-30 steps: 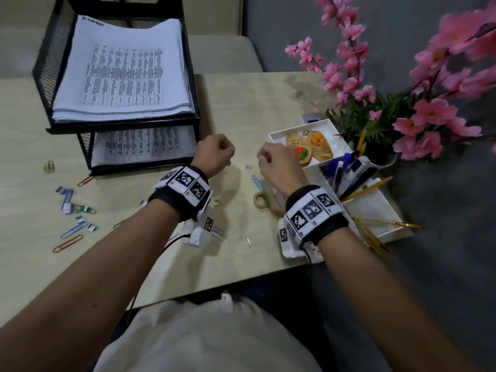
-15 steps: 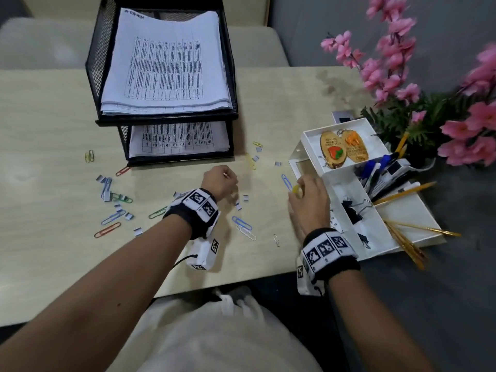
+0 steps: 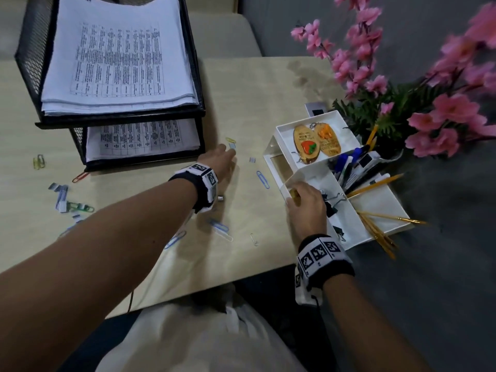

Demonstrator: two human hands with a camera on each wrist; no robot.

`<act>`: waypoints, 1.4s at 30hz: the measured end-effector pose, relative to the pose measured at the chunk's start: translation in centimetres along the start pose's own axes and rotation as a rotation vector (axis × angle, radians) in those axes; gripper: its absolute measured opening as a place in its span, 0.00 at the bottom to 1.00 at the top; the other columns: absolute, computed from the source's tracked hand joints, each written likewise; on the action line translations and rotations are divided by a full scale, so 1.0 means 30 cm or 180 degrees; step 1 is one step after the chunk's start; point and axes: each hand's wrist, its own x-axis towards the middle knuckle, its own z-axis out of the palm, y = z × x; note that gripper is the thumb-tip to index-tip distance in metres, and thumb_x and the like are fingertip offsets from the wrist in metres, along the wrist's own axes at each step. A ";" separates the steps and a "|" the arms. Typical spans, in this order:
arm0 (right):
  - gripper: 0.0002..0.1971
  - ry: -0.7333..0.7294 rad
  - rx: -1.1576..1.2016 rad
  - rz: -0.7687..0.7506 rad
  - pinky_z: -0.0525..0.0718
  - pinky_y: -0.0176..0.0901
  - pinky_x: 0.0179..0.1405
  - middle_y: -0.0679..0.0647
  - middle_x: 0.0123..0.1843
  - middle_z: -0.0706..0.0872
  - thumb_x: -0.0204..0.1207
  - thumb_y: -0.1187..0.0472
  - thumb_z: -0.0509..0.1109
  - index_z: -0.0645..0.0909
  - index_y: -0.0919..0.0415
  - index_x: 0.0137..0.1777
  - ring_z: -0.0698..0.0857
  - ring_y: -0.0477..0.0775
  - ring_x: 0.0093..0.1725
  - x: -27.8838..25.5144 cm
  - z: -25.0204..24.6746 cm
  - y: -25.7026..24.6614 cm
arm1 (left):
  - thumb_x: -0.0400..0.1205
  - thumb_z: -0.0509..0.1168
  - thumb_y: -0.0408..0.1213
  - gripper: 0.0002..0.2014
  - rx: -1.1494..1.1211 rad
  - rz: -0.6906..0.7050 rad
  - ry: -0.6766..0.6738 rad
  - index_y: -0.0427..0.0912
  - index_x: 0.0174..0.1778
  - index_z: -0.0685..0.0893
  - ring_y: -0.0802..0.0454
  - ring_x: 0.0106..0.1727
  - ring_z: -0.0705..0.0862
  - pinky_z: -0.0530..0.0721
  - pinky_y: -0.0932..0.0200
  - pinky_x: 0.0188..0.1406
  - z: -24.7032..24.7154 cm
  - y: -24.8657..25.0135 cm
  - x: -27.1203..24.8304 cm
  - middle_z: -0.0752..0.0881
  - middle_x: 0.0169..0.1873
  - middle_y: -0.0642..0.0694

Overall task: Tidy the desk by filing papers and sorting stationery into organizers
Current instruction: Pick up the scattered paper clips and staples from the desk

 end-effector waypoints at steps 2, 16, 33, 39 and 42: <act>0.11 0.0149 -0.0076 -0.0054 0.74 0.38 0.57 0.60 0.57 0.87 0.75 0.71 0.66 0.84 0.67 0.56 0.80 0.60 0.60 -0.008 0.002 -0.010 | 0.83 0.54 0.29 0.16 0.0034 -0.0080 0.0002 0.34 0.68 0.71 0.34 0.64 0.77 0.78 0.44 0.56 -0.003 0.000 0.002 0.73 0.64 0.34; 0.16 -0.0936 -0.0858 -0.0039 0.76 0.49 0.63 0.66 0.69 0.74 0.79 0.68 0.62 0.71 0.72 0.66 0.75 0.64 0.69 0.139 0.174 -0.202 | 0.86 0.53 0.33 0.16 -0.0505 -0.0430 0.0153 0.31 0.67 0.71 0.32 0.64 0.78 0.77 0.41 0.59 0.047 -0.009 -0.089 0.72 0.64 0.30; 0.16 -0.1533 0.1733 -0.0044 0.80 0.28 0.27 0.50 0.28 0.80 0.72 0.71 0.71 0.76 0.53 0.28 0.80 0.38 0.25 0.172 0.155 -0.444 | 0.87 0.44 0.51 0.25 -0.6924 -0.1885 -0.0134 0.37 0.34 0.73 0.47 0.25 0.80 0.82 0.64 0.20 0.049 -0.144 -0.198 0.78 0.25 0.40; 0.11 -0.1089 0.0395 -0.0227 0.78 0.47 0.63 0.66 0.57 0.88 0.76 0.68 0.64 0.86 0.67 0.53 0.84 0.65 0.60 0.409 0.233 -0.424 | 0.87 0.43 0.41 0.20 -0.6878 -0.1994 -0.0643 0.43 0.28 0.64 0.60 0.07 0.62 0.56 0.75 0.03 0.055 -0.233 -0.267 0.68 0.10 0.50; 0.09 -0.1254 -0.0320 -0.0570 0.80 0.47 0.49 0.77 0.51 0.83 0.74 0.71 0.62 0.84 0.72 0.46 0.82 0.72 0.51 0.428 0.281 -0.417 | 0.87 0.43 0.41 0.20 -0.6953 -0.2123 -0.0585 0.43 0.28 0.64 0.60 0.06 0.62 0.56 0.73 0.01 0.064 -0.274 -0.313 0.68 0.10 0.50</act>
